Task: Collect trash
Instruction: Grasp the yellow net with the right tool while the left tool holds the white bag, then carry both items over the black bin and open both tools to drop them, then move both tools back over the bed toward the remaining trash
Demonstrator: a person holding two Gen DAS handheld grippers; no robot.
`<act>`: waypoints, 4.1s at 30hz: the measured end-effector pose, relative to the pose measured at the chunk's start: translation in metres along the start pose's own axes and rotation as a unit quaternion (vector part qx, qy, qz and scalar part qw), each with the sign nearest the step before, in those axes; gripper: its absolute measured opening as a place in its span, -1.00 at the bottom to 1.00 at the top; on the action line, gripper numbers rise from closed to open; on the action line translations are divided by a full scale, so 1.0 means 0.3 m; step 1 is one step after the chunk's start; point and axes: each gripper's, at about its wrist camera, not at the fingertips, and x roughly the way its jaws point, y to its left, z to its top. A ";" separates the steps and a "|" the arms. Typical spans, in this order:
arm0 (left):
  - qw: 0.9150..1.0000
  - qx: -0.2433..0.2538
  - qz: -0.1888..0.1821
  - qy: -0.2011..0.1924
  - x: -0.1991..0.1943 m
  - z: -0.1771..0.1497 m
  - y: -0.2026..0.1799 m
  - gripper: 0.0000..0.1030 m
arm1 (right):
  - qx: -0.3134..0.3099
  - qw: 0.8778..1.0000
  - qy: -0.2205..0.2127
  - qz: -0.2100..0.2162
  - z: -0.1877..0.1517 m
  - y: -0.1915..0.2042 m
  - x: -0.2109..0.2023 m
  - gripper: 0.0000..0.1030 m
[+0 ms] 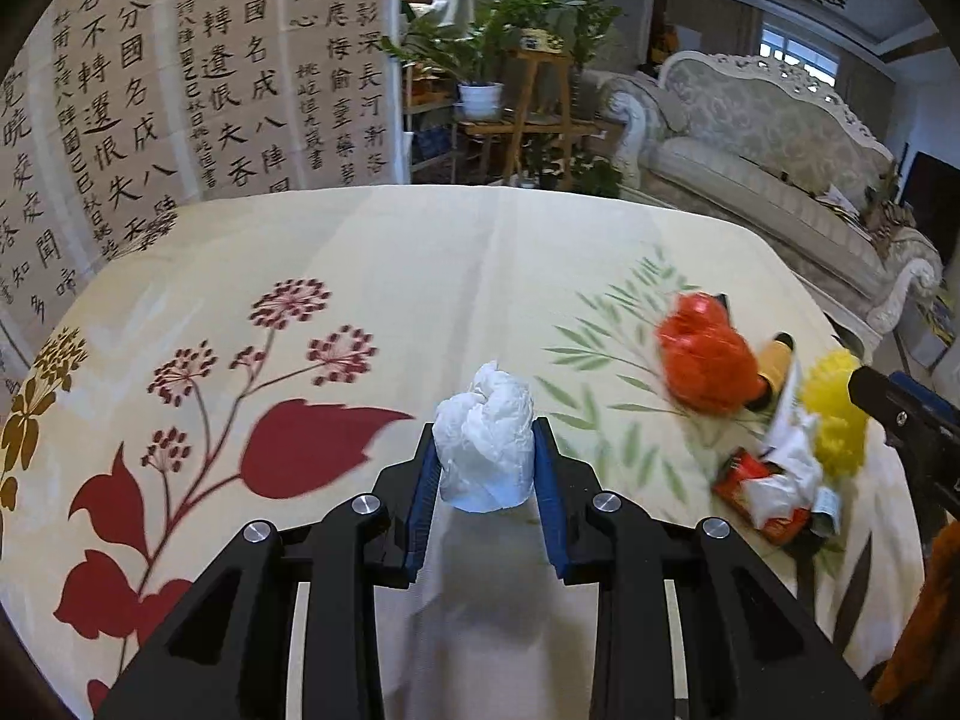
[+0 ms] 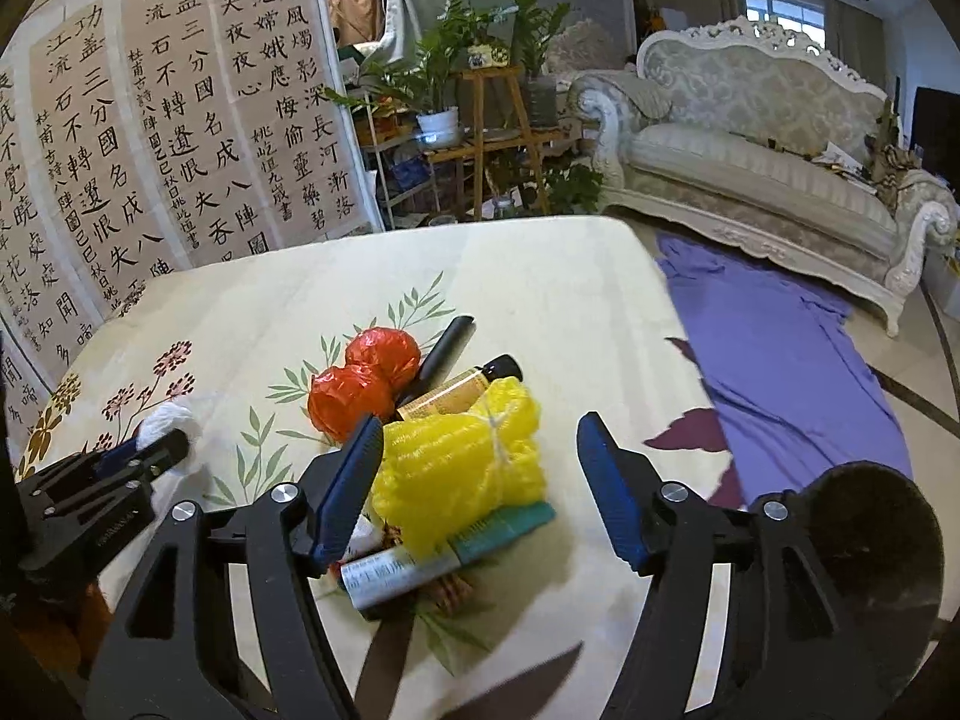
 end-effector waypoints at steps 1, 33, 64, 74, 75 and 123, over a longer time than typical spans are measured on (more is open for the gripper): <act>1.000 -0.003 0.002 0.001 0.003 0.001 0.013 -0.40 | 0.001 1.000 0.003 -0.001 -0.001 0.000 0.010 0.39; 0.995 0.040 -0.084 -0.018 -0.147 -0.098 -0.195 -0.40 | 0.006 0.999 -0.012 -0.043 -0.134 -0.127 -0.215 0.05; 0.956 0.196 -0.220 -0.006 -0.215 -0.254 -0.894 -0.40 | 0.115 0.976 0.008 -0.184 -0.426 -0.715 -0.451 0.06; 0.947 0.226 -0.229 -0.010 -0.201 -0.262 -1.041 -0.40 | 0.133 0.973 -0.005 -0.190 -0.416 -0.810 -0.454 0.06; 0.946 0.228 -0.229 -0.009 -0.198 -0.263 -1.053 -0.40 | 0.135 0.972 -0.007 -0.190 -0.412 -0.816 -0.454 0.06; 0.992 0.098 -0.074 -0.020 -0.142 -0.126 -0.504 0.31 | 0.060 0.996 -0.005 -0.064 -0.227 -0.383 -0.288 0.30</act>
